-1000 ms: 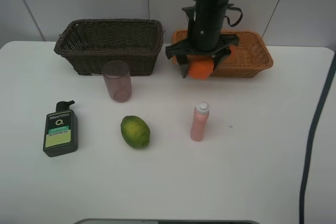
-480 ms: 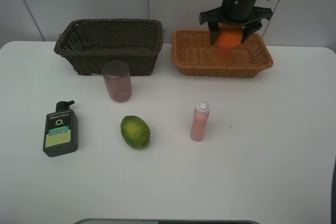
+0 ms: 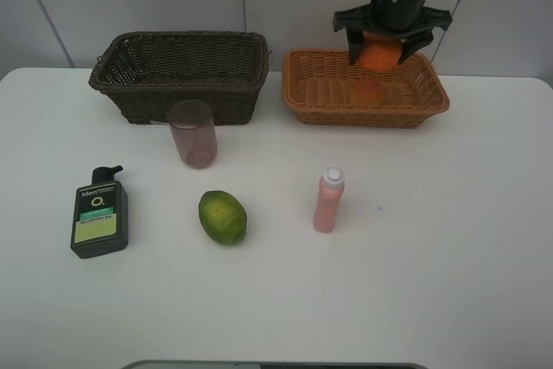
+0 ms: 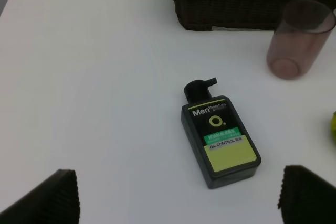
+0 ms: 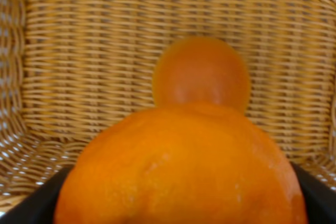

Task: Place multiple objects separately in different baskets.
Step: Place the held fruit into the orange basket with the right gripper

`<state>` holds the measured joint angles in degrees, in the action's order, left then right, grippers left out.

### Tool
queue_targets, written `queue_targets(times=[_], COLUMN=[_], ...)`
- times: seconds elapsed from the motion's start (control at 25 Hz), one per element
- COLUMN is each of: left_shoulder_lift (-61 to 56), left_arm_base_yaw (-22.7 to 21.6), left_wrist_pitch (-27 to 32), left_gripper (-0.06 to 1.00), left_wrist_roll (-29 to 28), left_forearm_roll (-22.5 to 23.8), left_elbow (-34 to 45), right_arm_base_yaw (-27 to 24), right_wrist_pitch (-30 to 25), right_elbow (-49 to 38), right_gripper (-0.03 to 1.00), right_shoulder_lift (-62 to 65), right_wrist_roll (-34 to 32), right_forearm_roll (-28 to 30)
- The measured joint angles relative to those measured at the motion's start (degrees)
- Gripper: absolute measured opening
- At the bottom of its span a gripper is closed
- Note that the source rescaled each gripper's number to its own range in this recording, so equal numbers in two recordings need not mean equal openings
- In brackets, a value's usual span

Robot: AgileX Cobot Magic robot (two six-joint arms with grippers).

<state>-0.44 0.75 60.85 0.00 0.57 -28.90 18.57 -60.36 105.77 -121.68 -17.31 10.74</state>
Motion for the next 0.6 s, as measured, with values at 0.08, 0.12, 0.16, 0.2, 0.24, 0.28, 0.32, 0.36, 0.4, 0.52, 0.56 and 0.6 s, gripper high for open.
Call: queue_targets(times=[0.08,0.12,0.16,0.2,0.24,0.28,0.32,0.36,0.4,0.52,0.56,0.6], left_shoulder_lift=[0.00,0.00,0.00,0.00,0.00,0.00,0.00,0.00,0.00,0.00,0.00,0.00], left_arm_base_yaw=[0.00,0.00,0.00,0.00,0.00,0.00,0.00,0.00,0.00,0.00,0.00,0.00], left_wrist_pitch=[0.00,0.00,0.00,0.00,0.00,0.00,0.00,0.00,0.00,0.00,0.00,0.00], left_gripper=[0.97,0.97,0.97,0.97,0.97,0.97,0.97,0.97,0.97,0.97,0.97,0.97], left_wrist_roll=[0.00,0.00,0.00,0.00,0.00,0.00,0.00,0.00,0.00,0.00,0.00,0.00], left_forearm_roll=[0.00,0.00,0.00,0.00,0.00,0.00,0.00,0.00,0.00,0.00,0.00,0.00], left_elbow=[0.00,0.00,0.00,0.00,0.00,0.00,0.00,0.00,0.00,0.00,0.00,0.00], right_arm_base_yaw=[0.75,1.12,1.63,2.13,2.64,3.09,3.49,3.91,4.08,4.64,4.64,4.64], right_wrist_pitch=[0.05,0.05,0.05,0.05,0.05,0.05,0.05,0.05,0.13,1.61,2.37,2.99], right_elbow=[1.03,1.85,2.75,3.50,4.46,5.53,6.70,7.65,8.56,10.65,10.87,10.97], right_gripper=[0.69,0.69,0.69,0.69,0.69,0.69,0.69,0.69,0.69,0.69,0.69,0.69], right_shoulder_lift=[-0.99,-1.73,-2.63,-3.42,-4.31,-5.46,-6.62,-7.59,-8.68,-11.15,-11.81,-12.33], right_wrist_roll=[0.00,0.00,0.00,0.00,0.00,0.00,0.00,0.00,0.00,0.00,0.00,0.00], right_forearm_roll=[-0.19,-0.44,-0.75,-1.16,-1.57,-1.98,-2.25,-2.58,-2.64,-2.74,-2.68,-2.68])
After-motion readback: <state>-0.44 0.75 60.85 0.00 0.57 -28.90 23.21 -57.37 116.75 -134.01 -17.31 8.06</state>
